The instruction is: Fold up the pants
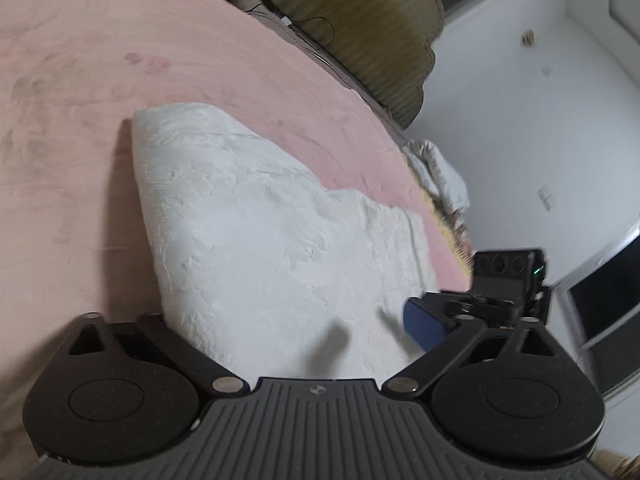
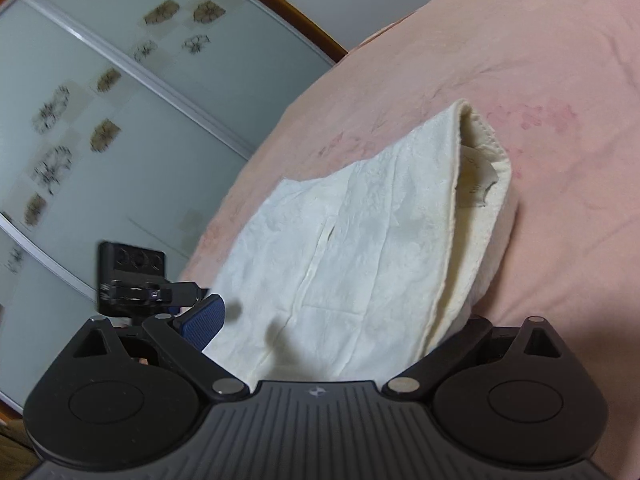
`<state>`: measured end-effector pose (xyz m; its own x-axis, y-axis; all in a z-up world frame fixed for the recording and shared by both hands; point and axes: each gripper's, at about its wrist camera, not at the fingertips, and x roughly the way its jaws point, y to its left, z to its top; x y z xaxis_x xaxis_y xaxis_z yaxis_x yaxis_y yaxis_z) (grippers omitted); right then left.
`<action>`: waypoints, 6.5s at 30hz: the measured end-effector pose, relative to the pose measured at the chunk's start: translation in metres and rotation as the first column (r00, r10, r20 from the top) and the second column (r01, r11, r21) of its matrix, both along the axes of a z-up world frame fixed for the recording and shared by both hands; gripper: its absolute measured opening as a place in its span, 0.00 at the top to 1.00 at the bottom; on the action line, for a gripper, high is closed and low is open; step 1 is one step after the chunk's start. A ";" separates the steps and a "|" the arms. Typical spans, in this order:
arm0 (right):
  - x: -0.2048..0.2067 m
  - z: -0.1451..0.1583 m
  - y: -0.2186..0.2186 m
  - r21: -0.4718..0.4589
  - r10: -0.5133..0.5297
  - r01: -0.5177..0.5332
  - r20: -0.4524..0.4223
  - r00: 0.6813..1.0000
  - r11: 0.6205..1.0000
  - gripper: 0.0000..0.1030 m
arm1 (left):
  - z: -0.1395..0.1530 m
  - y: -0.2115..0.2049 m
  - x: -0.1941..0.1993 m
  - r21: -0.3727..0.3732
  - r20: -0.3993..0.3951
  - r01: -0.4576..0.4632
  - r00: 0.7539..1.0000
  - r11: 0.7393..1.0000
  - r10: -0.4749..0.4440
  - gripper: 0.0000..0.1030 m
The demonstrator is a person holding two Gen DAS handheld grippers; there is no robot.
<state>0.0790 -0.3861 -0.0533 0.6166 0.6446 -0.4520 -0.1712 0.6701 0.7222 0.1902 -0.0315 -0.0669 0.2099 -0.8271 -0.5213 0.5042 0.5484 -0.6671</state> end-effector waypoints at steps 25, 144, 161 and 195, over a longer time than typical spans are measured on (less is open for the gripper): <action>0.142 0.044 0.034 -0.237 -0.062 0.109 0.198 0.978 0.965 0.75 | 0.055 0.012 0.098 0.219 0.348 -0.285 0.916 0.933 0.199 0.72; -0.051 0.004 0.180 -0.654 -0.417 0.425 0.180 0.891 0.626 0.00 | 0.024 0.011 -0.112 0.449 0.528 -0.614 0.769 0.649 0.361 0.00; -0.054 0.006 0.180 -0.639 -0.406 0.431 0.197 0.892 0.637 0.00 | 0.024 0.011 -0.112 0.449 0.528 -0.614 0.768 0.649 0.361 0.00; -0.054 0.006 0.181 -0.633 -0.402 0.427 0.195 0.895 0.645 0.00 | 0.024 0.011 -0.112 0.450 0.529 -0.614 0.768 0.649 0.360 0.00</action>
